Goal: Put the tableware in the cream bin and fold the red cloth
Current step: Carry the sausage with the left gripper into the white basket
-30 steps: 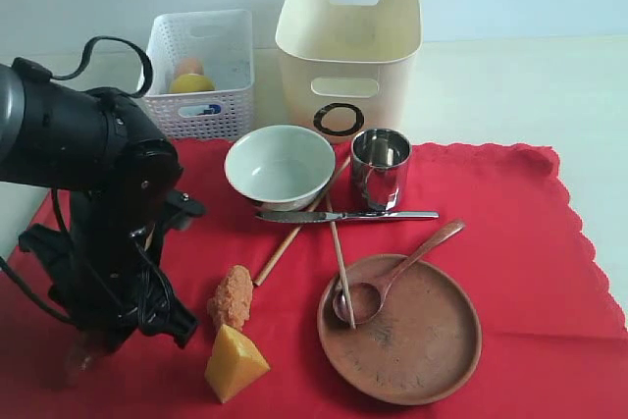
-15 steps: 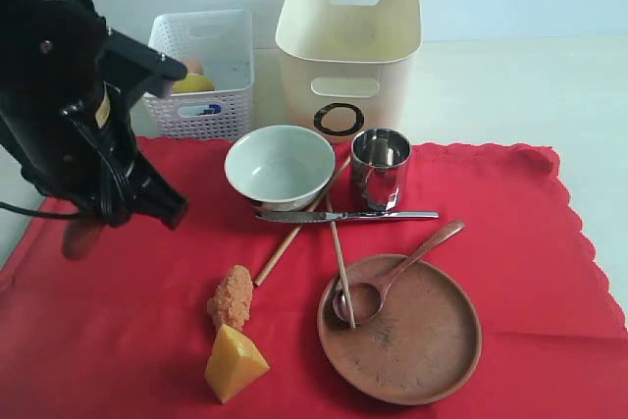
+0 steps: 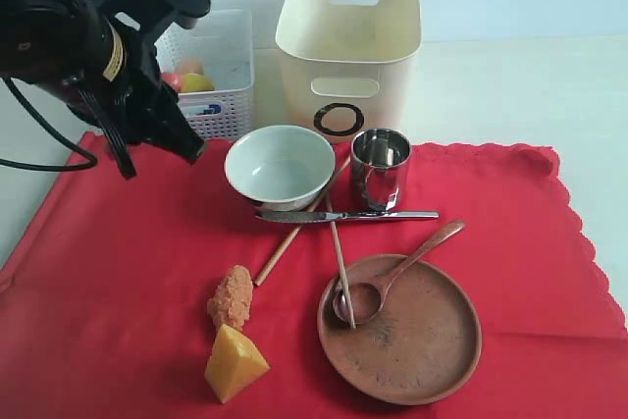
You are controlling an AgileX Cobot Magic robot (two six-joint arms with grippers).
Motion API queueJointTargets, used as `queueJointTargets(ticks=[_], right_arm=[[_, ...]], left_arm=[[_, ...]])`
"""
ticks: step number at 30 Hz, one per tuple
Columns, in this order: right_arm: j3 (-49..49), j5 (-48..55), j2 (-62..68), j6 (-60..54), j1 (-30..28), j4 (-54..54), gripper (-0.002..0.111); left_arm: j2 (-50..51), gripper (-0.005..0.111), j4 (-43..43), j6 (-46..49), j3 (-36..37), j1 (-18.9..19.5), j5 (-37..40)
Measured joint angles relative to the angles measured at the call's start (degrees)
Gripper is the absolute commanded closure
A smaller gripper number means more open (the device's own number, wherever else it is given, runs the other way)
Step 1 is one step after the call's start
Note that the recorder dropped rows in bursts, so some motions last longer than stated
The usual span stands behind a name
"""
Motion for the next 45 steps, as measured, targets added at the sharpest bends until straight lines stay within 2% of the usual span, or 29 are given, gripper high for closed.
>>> queueJointTargets(ticks=[5,11,12,15,18,19,21,23,30,32,35,39,41,45], right_arm=[[0.0,0.0,0.0,0.0,0.0,0.0,0.108],[0.0,0.0,0.0,0.0,0.0,0.0,0.108],[0.0,0.0,0.0,0.0,0.0,0.0,0.108],[0.0,0.0,0.0,0.0,0.0,0.0,0.108],[0.0,0.0,0.0,0.0,0.0,0.0,0.108],[0.0,0.0,0.0,0.0,0.0,0.0,0.108],[0.0,0.1,0.0,0.0,0.0,0.0,0.108],[0.0,0.2,0.0,0.0,0.0,0.0,0.108],[0.0,0.4,0.0,0.0,0.0,0.0,0.108],[0.0,0.4,0.0,0.0,0.0,0.0,0.108],[0.0,0.4,0.0,0.0,0.0,0.0,0.108],[0.0,0.4,0.0,0.0,0.0,0.0,0.108],[0.0,0.4,0.0,0.0,0.0,0.0,0.108],[0.0,0.4,0.0,0.0,0.0,0.0,0.108]], left_arm=[[0.0,0.107,8.3,-6.1,0.0,0.4,-2.9],[0.0,0.107,14.8,-13.8,0.0,5.8,-7.8],[0.0,0.107,15.2,-16.2,0.0,8.7,-11.3],[0.0,0.107,15.6,-21.0,0.0,14.0,-20.2],[0.3,0.107,15.7,-24.4,0.0,19.1,-33.9],[0.9,0.107,15.7,-24.8,0.0,19.9,-36.3],[4.3,0.107,15.9,-25.3,-0.1,22.2,-47.6],[8.0,0.107,15.2,-25.3,-1.6,23.2,-52.3],[20.3,0.106,12.0,-24.8,-11.1,24.0,-54.2],[22.8,0.102,11.8,-24.8,-12.8,23.9,-54.2],[25.7,0.088,11.6,-24.8,-14.6,23.9,-54.2],[28.5,0.063,11.2,-24.8,-16.3,23.9,-54.2],[29.3,0.056,10.5,-24.8,-16.9,23.9,-54.2],[30.4,0.052,10.1,-24.8,-17.5,23.9,-54.2]])
